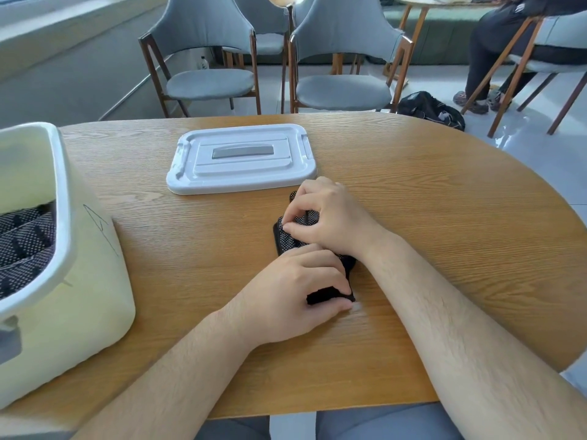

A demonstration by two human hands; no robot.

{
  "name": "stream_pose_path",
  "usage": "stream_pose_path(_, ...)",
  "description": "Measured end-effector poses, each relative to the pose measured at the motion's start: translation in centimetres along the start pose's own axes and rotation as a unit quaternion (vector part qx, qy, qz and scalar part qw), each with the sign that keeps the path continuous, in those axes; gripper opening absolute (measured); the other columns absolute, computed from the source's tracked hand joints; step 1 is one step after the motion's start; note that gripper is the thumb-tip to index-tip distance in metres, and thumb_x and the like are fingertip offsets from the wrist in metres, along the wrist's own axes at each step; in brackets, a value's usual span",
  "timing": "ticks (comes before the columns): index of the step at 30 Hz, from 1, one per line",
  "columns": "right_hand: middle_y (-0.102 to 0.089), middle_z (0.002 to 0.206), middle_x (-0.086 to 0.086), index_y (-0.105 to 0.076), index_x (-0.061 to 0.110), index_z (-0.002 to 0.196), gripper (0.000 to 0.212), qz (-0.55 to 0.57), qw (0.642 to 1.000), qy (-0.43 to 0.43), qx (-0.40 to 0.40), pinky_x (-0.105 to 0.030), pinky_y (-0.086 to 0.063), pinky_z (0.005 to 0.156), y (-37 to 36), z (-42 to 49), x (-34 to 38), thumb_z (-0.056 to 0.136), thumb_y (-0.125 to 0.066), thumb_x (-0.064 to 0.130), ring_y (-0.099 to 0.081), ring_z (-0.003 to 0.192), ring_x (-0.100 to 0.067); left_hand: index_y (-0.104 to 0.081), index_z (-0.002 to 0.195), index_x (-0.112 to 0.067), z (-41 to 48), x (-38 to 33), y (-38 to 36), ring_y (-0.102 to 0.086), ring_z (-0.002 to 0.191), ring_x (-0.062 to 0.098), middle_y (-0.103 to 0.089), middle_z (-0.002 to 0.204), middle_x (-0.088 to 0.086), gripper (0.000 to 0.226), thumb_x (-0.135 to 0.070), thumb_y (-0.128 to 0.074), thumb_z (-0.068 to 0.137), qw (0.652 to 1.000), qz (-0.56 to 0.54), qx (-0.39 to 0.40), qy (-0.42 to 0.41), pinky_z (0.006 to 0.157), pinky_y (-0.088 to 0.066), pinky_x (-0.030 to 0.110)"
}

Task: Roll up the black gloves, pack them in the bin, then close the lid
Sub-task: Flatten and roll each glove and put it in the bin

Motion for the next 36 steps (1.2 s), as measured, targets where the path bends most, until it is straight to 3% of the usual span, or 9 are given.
stream_pose_path(3, -0.061, 0.088, 0.009, -0.076, 0.035, 0.084, 0.002, -0.004, 0.999, -0.023, 0.034, -0.037, -0.036, 0.101, -0.6, 0.0, -0.5, 0.086, -0.075, 0.036, -0.05, 0.094, -0.008, -0.077, 0.094, -0.015, 0.0, 0.2, 0.0, -0.06, 0.093, 0.015, -0.066, 0.098, -0.003, 0.011, -0.026, -0.076, 0.091, 1.0, 0.009, -0.004, 0.005, 0.088, -0.049, 0.031)
stream_pose_path(8, -0.06, 0.096, 0.011, -0.075, 0.033, 0.102, 0.015, -0.02, 0.994, -0.067, -0.08, -0.046, -0.045, 0.099, 2.1, 0.1, -2.9, 0.092, -0.068, 0.041, -0.052, 0.104, -0.015, -0.075, 0.092, -0.016, -0.5, -0.3, 1.3, -0.06, 0.091, 0.014, -0.066, 0.098, -0.005, 0.016, -0.031, -0.072, 0.094, 0.998, 0.025, -0.044, 0.023, 0.086, -0.047, 0.033)
stream_pose_path(12, -0.057, 0.112, 0.01, -0.066, 0.039, 0.12, 0.05, -0.053, 0.981, -0.174, -0.073, -0.041, -0.037, 0.105, 2.3, -0.3, -5.8, 0.08, -0.07, 0.069, -0.047, 0.118, -0.015, -0.074, 0.112, -0.024, -1.6, 1.9, 3.4, -0.056, 0.124, 0.005, -0.067, 0.121, -0.016, 0.025, -0.037, -0.056, 0.101, 0.985, 0.1, -0.093, 0.11, 0.101, -0.044, 0.036)
stream_pose_path(16, -0.058, 0.127, 0.008, -0.062, 0.039, 0.123, 0.07, -0.104, 0.968, -0.224, -0.038, -0.041, -0.034, 0.106, 1.5, 0.2, -7.1, 0.071, -0.063, 0.086, -0.046, 0.126, -0.018, -0.056, 0.141, -0.036, -2.8, 3.9, 1.2, -0.028, 0.148, -0.002, -0.046, 0.151, -0.023, 0.048, -0.057, -0.041, 0.1, 0.972, 0.166, 0.023, 0.162, 0.116, -0.028, 0.024)
stream_pose_path(21, -0.062, 0.106, 0.012, -0.067, 0.037, 0.108, 0.047, -0.065, 0.961, -0.251, -0.094, -0.04, -0.037, 0.099, 2.7, 0.9, -8.6, 0.084, -0.058, 0.077, -0.055, 0.113, -0.017, -0.059, 0.138, -0.038, -2.9, 3.6, 1.3, -0.031, 0.147, 0.0, -0.048, 0.149, -0.023, 0.045, -0.055, -0.042, 0.1, 0.971, 0.172, 0.021, 0.165, 0.116, -0.022, 0.022)
stream_pose_path(25, -0.059, 0.105, 0.014, -0.066, 0.039, 0.113, 0.049, -0.05, 0.969, -0.238, -0.038, -0.037, -0.037, 0.096, 2.7, -0.1, -9.4, 0.081, -0.064, 0.076, -0.05, 0.106, -0.011, -0.054, 0.141, -0.044, -3.1, 3.3, 0.7, -0.026, 0.149, 0.001, -0.043, 0.153, -0.024, 0.042, -0.051, -0.037, 0.103, 0.972, 0.174, 0.04, 0.155, 0.118, -0.021, 0.026)
stream_pose_path(30, -0.063, 0.102, 0.011, -0.067, 0.03, 0.106, 0.024, 0.01, 0.952, -0.28, -0.121, -0.047, -0.051, 0.098, 4.2, -0.6, -10.5, 0.1, -0.054, 0.049, -0.06, 0.101, -0.016, -0.06, 0.138, -0.034, -2.8, 2.9, 1.0, -0.027, 0.15, 0.003, -0.036, 0.159, -0.019, 0.038, -0.037, -0.045, 0.104, 0.974, 0.187, 0.031, 0.122, 0.119, -0.026, 0.031)
stream_pose_path(36, -0.059, 0.109, 0.014, -0.068, 0.036, 0.114, 0.036, 0.059, 0.967, -0.245, -0.041, -0.032, -0.049, 0.094, 3.6, -1.9, -9.8, 0.084, -0.074, 0.056, -0.057, 0.103, -0.007, -0.054, 0.145, -0.031, -2.9, 2.9, 0.7, -0.032, 0.147, 0.0, -0.045, 0.152, -0.023, 0.043, -0.035, -0.043, 0.104, 0.974, 0.191, 0.032, 0.117, 0.116, -0.031, 0.033)
Point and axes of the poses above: each hand's wrist, its own z-axis towards the middle knuckle, its own y-axis out of the back of the hand, x = y × z, the point moved 9 cm from there along z, towards the middle knuckle
